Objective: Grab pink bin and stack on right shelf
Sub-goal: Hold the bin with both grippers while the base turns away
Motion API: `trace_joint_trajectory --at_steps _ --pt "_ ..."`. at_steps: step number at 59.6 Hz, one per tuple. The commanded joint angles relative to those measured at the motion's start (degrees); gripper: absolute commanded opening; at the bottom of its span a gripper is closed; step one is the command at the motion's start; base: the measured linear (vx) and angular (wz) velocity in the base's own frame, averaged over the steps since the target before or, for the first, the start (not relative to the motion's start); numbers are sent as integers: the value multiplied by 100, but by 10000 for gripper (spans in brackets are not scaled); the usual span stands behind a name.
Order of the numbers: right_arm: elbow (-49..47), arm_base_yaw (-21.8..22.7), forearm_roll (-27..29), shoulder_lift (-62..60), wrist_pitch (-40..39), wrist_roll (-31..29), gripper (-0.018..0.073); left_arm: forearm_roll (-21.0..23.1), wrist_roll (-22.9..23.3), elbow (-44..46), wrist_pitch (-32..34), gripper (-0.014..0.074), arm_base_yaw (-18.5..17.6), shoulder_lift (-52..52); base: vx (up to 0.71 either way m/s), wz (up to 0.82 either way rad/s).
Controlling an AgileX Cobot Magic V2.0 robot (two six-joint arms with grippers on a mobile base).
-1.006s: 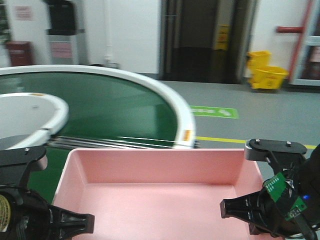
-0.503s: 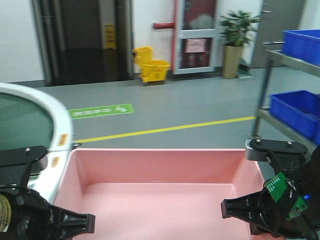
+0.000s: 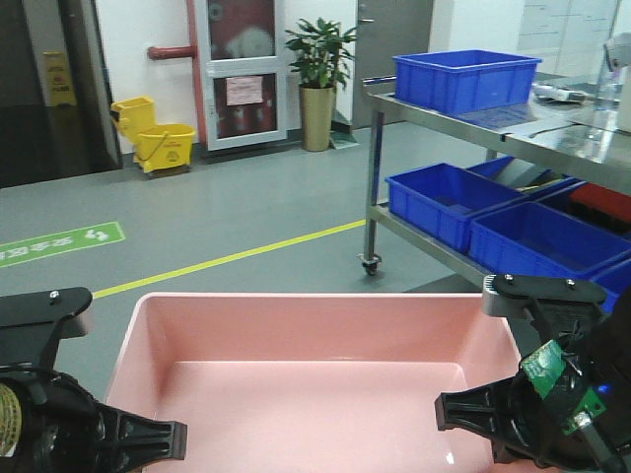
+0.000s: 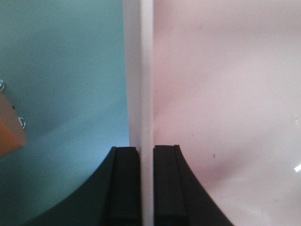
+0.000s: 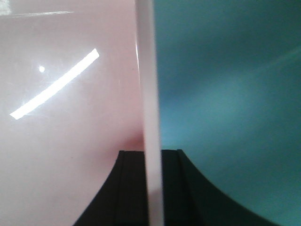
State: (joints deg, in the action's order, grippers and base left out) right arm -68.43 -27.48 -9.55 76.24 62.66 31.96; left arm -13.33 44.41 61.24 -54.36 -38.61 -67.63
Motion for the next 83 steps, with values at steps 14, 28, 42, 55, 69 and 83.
trace_joint_trajectory --at_steps 14,28,42,55,69,83 --pt "-145 65 -641 -171 -1 24 -2 -329 40 176 149 125 13 196 17 -26" --pt "-145 65 -641 -171 -1 24 -2 -329 40 176 149 125 13 196 21 -22" --pt "-145 65 -641 -171 6 24 -2 -329 40 176 149 125 13 196 26 -19" --pt "-145 65 -641 -171 6 24 -2 -329 40 176 149 125 13 196 30 -21" --pt "-145 65 -641 -171 6 24 -2 -329 40 176 149 125 13 196 33 -21" --pt "-145 65 -641 -171 6 24 -2 -329 40 176 149 125 13 196 38 -10"
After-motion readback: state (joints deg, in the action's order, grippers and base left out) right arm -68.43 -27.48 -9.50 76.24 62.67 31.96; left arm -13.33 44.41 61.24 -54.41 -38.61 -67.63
